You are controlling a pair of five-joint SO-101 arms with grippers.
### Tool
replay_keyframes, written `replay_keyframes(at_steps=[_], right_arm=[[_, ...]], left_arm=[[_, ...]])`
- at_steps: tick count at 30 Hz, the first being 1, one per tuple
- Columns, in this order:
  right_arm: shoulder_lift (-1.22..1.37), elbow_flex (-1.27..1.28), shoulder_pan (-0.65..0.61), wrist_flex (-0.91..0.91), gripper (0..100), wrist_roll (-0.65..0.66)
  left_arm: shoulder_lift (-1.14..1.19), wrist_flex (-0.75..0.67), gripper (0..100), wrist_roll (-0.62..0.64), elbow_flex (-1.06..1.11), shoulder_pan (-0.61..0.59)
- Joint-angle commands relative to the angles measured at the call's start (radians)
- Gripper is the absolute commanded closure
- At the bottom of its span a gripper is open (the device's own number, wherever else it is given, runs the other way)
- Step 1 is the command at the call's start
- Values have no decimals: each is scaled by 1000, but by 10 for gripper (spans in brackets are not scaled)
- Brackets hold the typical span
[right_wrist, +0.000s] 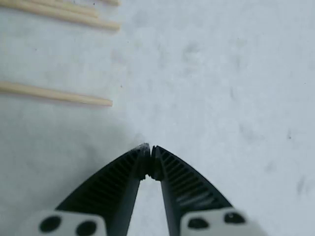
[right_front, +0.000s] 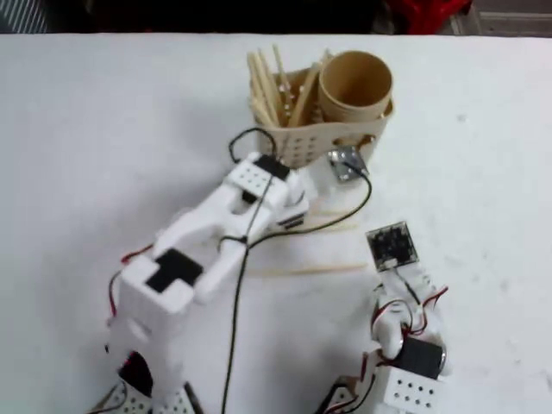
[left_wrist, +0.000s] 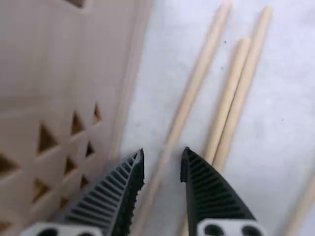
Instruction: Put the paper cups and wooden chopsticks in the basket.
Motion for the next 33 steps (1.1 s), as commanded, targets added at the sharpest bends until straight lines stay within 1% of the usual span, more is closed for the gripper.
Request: replay_keyframes(at_steps=[1, 5, 8, 10, 20, 28, 33], right_arm=[[5, 9, 1, -10, 981, -2], [5, 9, 1, -10, 981, -2], [5, 9, 1, -10, 981, -2], [5, 9, 1, -10, 981, -2], [5, 9, 1, -10, 981, -2], [5, 9, 1, -10, 981, -2], [5, 9, 1, -10, 981, -2]], left_arm=[[85, 74, 862, -9, -160, -10], [163, 173, 874, -63, -258, -10], [193, 245, 939, -84, -310, -8], [194, 258, 981, -86, -308, -4], [188, 308, 978, -86, -308, 2], [186, 371, 979, -87, -308, 70], [186, 377, 979, -87, -307, 74]])
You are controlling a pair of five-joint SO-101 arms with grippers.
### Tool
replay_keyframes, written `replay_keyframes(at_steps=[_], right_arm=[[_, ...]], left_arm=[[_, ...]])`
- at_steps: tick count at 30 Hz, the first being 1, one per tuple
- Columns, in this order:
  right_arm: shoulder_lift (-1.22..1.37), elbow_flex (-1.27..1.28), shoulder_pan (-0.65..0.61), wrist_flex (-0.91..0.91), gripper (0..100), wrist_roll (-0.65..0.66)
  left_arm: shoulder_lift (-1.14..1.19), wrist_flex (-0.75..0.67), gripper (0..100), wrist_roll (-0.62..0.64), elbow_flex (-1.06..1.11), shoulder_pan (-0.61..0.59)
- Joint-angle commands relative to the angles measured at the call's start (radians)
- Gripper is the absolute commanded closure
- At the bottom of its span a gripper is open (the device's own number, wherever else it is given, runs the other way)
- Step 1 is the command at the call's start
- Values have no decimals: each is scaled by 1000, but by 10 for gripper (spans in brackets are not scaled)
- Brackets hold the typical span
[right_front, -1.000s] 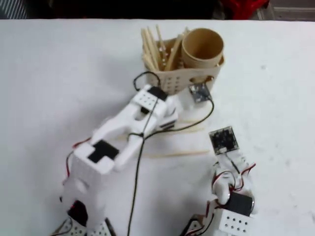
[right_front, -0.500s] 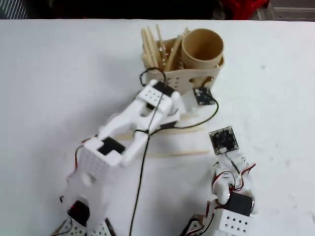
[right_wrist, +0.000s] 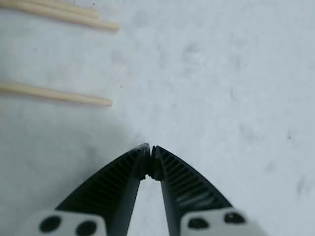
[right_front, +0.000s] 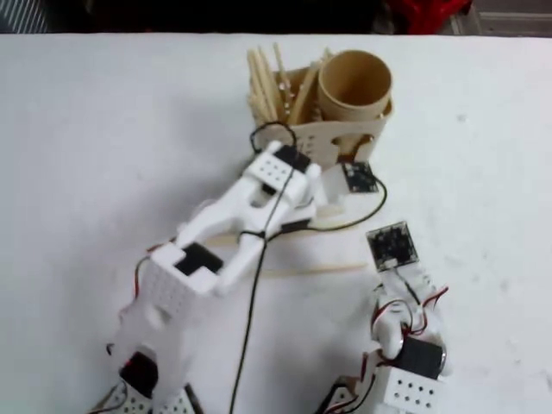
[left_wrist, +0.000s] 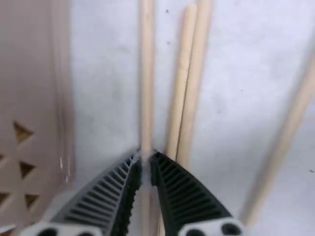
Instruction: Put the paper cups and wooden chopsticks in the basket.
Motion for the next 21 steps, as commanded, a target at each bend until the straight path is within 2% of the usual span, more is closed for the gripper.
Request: replay_keyframes(at_steps=[1, 6, 10, 21], right_arm=[[5, 9, 1, -10, 981, -2], [5, 9, 1, -10, 981, -2], [5, 9, 1, -10, 981, -2], [5, 9, 1, -10, 981, -2]], left_arm=[[-5, 25, 979, -11, -15, 31], [-24, 28, 979, -11, -11, 31], [-147, 2, 979, -11, 114, 35], [-832, -259, 979, 17, 687, 42]])
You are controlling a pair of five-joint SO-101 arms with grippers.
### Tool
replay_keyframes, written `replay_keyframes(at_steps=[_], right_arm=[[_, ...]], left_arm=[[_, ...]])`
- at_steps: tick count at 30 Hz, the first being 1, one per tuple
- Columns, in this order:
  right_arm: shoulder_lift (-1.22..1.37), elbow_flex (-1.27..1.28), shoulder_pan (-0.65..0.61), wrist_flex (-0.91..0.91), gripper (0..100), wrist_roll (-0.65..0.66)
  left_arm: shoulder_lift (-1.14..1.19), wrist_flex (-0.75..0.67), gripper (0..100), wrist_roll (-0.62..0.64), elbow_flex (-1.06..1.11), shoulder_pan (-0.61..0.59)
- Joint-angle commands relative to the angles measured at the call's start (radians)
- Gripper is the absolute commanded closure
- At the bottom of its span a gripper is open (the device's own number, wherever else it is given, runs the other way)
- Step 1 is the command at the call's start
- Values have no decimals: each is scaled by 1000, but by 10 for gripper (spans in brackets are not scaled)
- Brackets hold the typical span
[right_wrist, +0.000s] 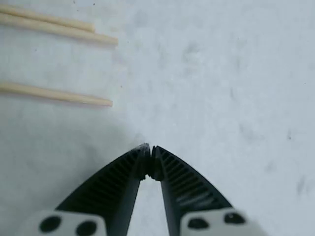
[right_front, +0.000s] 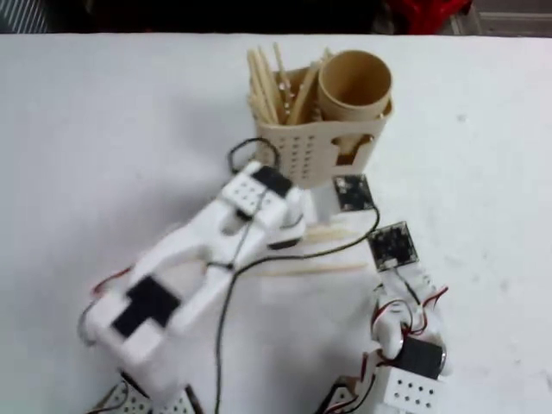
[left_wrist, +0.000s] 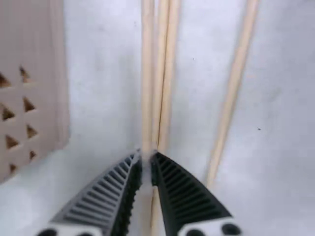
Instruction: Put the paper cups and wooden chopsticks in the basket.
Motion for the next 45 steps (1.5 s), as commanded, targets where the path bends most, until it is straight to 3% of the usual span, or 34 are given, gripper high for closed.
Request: replay_keyframes(at_steps=[1, 7, 9, 12, 18, 21, 28, 31, 34, 40, 45], right_arm=[[5, 9, 1, -10, 981, -2], [5, 9, 1, -10, 981, -2], [5, 9, 1, -10, 981, -2], [5, 9, 1, -10, 981, -2], [5, 9, 1, -10, 981, -2], [5, 9, 1, -10, 981, -2], [5, 9, 1, -10, 981, -2], [5, 9, 1, -10, 981, -2], [5, 9, 1, -10, 981, -2], [5, 9, 1, -10, 981, -2], [5, 9, 1, -10, 981, -2]], left_arm=[[-361, -80, 979, 43, 167, 16], [-711, -92, 979, 167, 213, 12], [-805, -155, 978, 229, 213, 13], [-908, -318, 977, 331, 215, 8], [-928, -804, 977, 502, 213, -31], [-866, -927, 976, 583, 176, -53], [-605, -928, 976, 658, -81, -111], [-516, -870, 976, 667, -173, -131], [-470, -799, 976, 766, -244, -157], [-444, -720, 894, 801, -292, -170], [-443, -703, 899, 799, -290, -170]])
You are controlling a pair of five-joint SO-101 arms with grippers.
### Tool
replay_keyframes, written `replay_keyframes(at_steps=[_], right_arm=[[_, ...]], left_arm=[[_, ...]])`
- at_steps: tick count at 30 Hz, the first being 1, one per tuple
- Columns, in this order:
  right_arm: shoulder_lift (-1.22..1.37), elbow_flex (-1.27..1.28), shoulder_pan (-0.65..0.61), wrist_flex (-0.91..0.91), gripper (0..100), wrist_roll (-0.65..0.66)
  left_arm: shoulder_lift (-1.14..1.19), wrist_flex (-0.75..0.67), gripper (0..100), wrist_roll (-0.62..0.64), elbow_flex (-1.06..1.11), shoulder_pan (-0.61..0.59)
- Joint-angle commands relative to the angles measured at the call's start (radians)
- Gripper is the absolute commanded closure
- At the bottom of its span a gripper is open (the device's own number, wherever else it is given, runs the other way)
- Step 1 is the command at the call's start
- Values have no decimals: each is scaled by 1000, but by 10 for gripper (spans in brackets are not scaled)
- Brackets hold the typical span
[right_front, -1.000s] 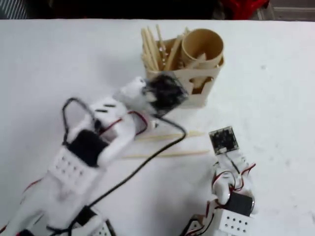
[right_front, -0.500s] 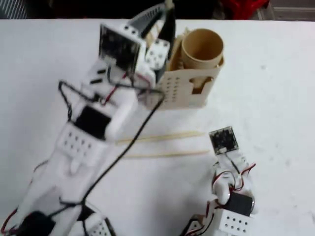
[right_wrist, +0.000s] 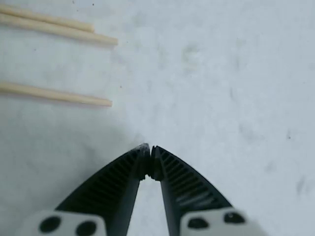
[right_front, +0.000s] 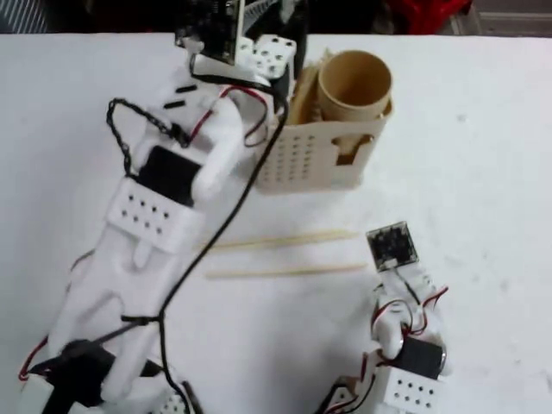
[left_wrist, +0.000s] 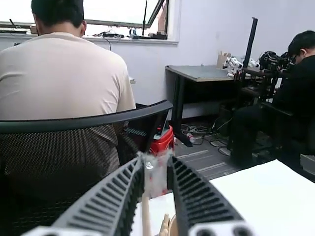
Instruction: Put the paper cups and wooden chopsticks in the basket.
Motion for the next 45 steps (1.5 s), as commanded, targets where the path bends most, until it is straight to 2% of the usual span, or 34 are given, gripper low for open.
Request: replay_keyframes(at_steps=[1, 6, 9, 11, 15, 18, 20, 22, 24, 29, 31, 38, 40, 45], right_arm=[[5, 9, 1, -10, 981, -2], [5, 9, 1, -10, 981, -2], [5, 9, 1, -10, 981, -2], [5, 9, 1, -10, 981, -2], [5, 9, 1, -10, 981, -2], [5, 9, 1, -10, 981, -2], [5, 9, 1, -10, 981, -2], [5, 9, 1, -10, 981, -2], [5, 9, 1, -10, 981, -2], [5, 9, 1, -10, 981, -2], [5, 9, 1, -10, 981, -2], [5, 9, 1, -10, 981, -2], [5, 9, 1, -10, 981, -2], [5, 9, 2, -10, 981, -2]], left_arm=[[2, 3, 899, 11, -49, -13], [1, 12, 899, 8, -44, -13], [-5, 91, 899, 5, -29, -4], [-5, 201, 899, 5, -29, 25], [-28, 537, 899, -11, -21, 117], [-33, 786, 899, -138, -20, 186], [-33, 868, 899, -242, 17, 219], [-33, 865, 899, -324, 107, 251], [-31, 799, 899, -382, 232, 263], [-22, 420, 899, -465, 569, 259], [19, 361, 899, -477, 612, 260], [286, 367, 899, -488, 486, 249], [331, 367, 899, -529, 457, 248], [386, 450, 895, -572, 402, 248]])
